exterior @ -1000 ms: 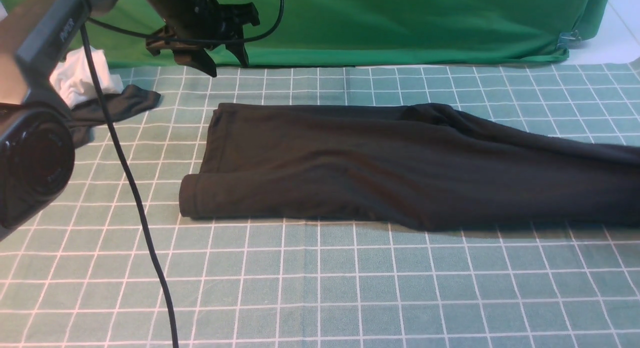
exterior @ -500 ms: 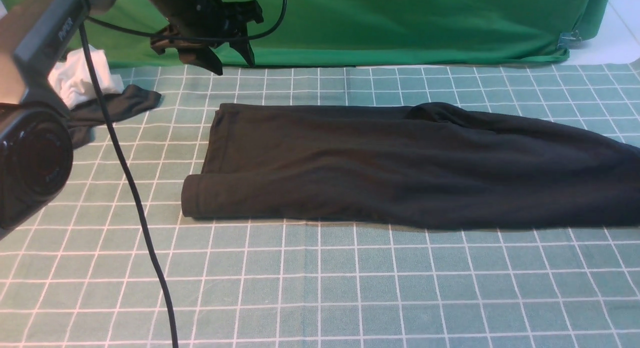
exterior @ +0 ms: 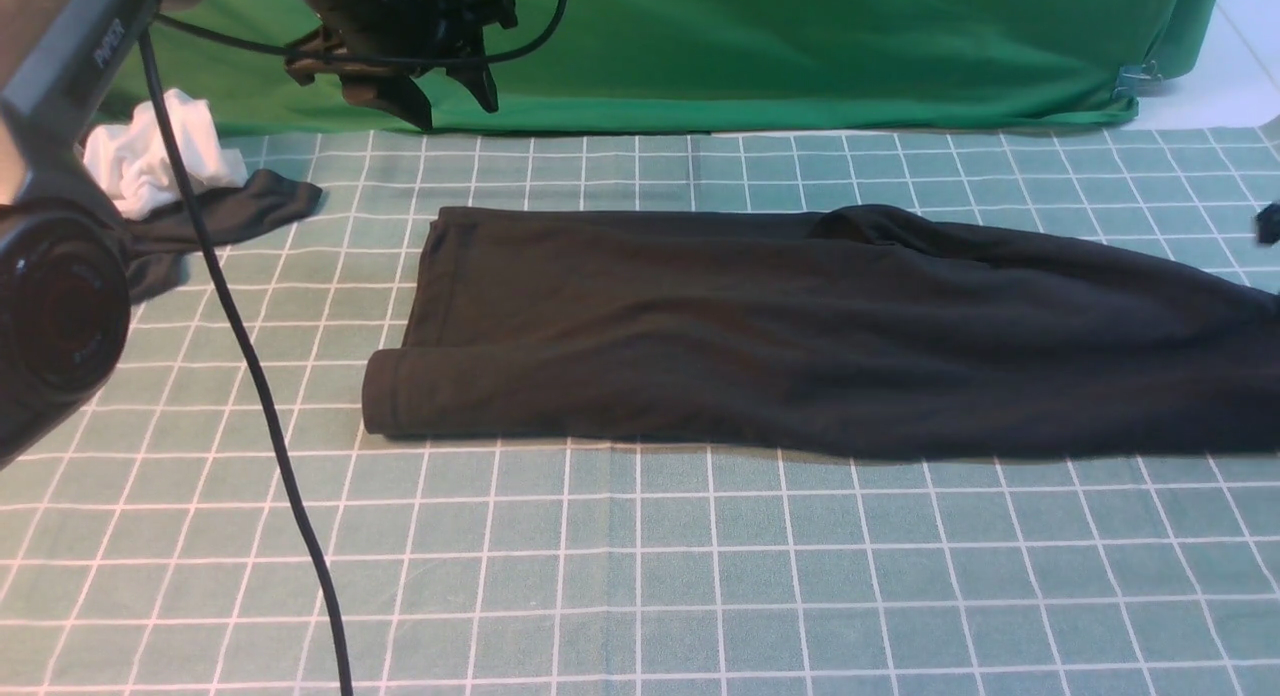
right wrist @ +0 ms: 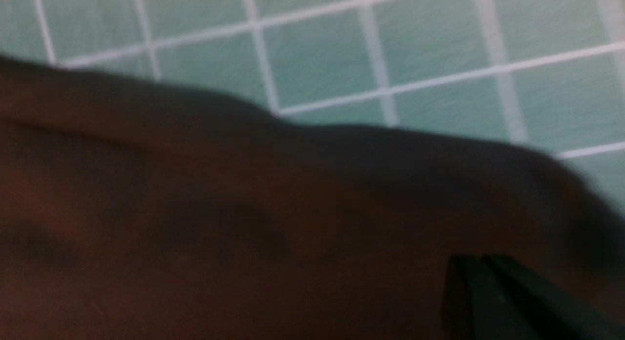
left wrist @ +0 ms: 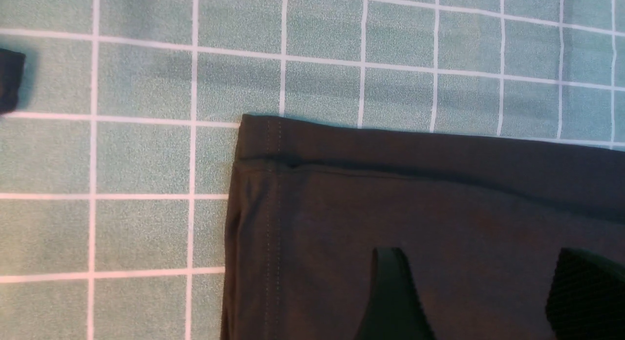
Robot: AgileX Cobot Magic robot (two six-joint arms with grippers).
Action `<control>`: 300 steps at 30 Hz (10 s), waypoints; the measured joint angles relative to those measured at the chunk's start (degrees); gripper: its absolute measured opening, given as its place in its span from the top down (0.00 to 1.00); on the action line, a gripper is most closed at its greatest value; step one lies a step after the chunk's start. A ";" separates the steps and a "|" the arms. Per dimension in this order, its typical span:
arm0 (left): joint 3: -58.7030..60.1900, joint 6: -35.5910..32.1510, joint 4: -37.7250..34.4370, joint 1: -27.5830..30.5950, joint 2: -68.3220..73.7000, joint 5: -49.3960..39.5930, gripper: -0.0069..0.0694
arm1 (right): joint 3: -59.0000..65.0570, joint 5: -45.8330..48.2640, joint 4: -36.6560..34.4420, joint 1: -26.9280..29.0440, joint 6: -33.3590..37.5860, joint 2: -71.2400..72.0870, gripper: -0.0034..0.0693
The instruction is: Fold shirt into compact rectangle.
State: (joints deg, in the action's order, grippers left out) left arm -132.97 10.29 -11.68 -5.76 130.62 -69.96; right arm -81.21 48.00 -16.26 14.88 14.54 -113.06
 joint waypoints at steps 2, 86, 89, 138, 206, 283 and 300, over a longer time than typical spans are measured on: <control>0.00 0.00 0.23 0.00 0.00 0.00 0.40 | 0.29 -2.18 1.80 -0.08 -0.17 -2.99 0.93; 52.53 -5.42 -12.54 0.33 -12.82 13.90 0.34 | -1.53 3.25 7.34 5.09 -3.23 0.97 0.88; 52.53 -7.69 -15.90 0.79 -12.16 13.36 0.56 | -1.53 4.69 7.30 5.09 -3.34 0.97 0.88; 64.81 -11.23 -9.82 -8.40 -34.81 12.39 0.38 | -1.43 21.77 15.46 13.06 -3.53 20.55 0.89; 47.44 -21.08 -22.30 8.59 -33.45 7.45 0.89 | -14.93 21.18 12.68 -45.21 -9.72 43.03 0.93; 47.44 -19.61 -11.37 8.59 -40.65 2.79 0.89 | 81.80 -35.70 18.56 -20.10 -9.51 112.99 0.70; 73.05 -20.84 -14.36 8.59 -84.78 13.49 0.89 | 81.80 -35.70 18.61 -20.10 -9.51 112.99 0.63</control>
State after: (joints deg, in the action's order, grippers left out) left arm -59.92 -10.55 -26.04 2.83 45.84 -56.47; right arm 0.59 12.30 2.35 -5.21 5.03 -0.07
